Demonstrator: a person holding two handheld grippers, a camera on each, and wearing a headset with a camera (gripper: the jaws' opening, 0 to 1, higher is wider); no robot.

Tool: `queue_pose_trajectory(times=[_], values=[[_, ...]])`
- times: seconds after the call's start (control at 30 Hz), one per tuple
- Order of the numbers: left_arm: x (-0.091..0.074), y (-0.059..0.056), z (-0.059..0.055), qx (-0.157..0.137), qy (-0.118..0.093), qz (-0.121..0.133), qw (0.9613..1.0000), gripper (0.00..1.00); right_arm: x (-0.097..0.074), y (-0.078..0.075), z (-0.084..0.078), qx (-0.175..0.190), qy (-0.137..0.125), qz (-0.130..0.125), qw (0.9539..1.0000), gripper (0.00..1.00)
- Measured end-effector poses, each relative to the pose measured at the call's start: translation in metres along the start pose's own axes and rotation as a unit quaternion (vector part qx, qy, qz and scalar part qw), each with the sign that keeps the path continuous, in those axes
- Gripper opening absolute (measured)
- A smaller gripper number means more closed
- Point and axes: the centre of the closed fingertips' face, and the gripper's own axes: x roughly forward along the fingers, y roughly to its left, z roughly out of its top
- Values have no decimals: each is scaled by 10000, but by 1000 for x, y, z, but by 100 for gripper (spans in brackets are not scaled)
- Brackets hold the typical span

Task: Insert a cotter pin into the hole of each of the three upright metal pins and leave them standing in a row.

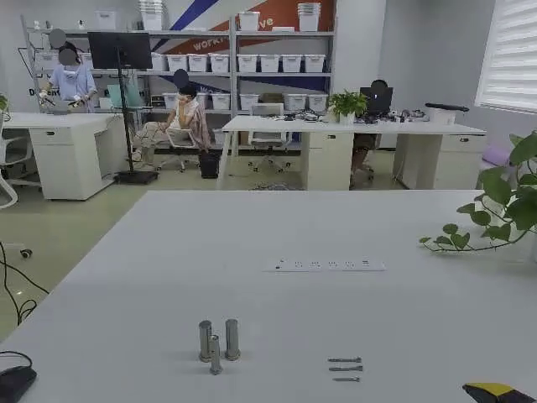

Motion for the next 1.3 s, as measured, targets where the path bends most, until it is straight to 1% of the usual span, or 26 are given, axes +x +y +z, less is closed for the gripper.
queue_pose_trajectory(times=[0.2,0.37,0.53,1.03,1.13,1.3], values=[[0,3,0,7,31,39,10000,88,2,1,0,-3,-10,20,10000,100],[-1,4,0,10,27,61,10000,88,3,3,-2,-5,43,32,10000,100],[0,4,-2,42,71,48,10000,88,2,1,-1,5,21,12,10000,100],[2,5,-1,54,54,49,10000,87,2,1,0,-13,63,61,10000,98],[2,4,0,51,35,38,10000,87,3,1,0,-20,53,70,10000,99],[1,3,-1,83,63,28,9999,87,3,0,0,-71,70,55,9999,100]])
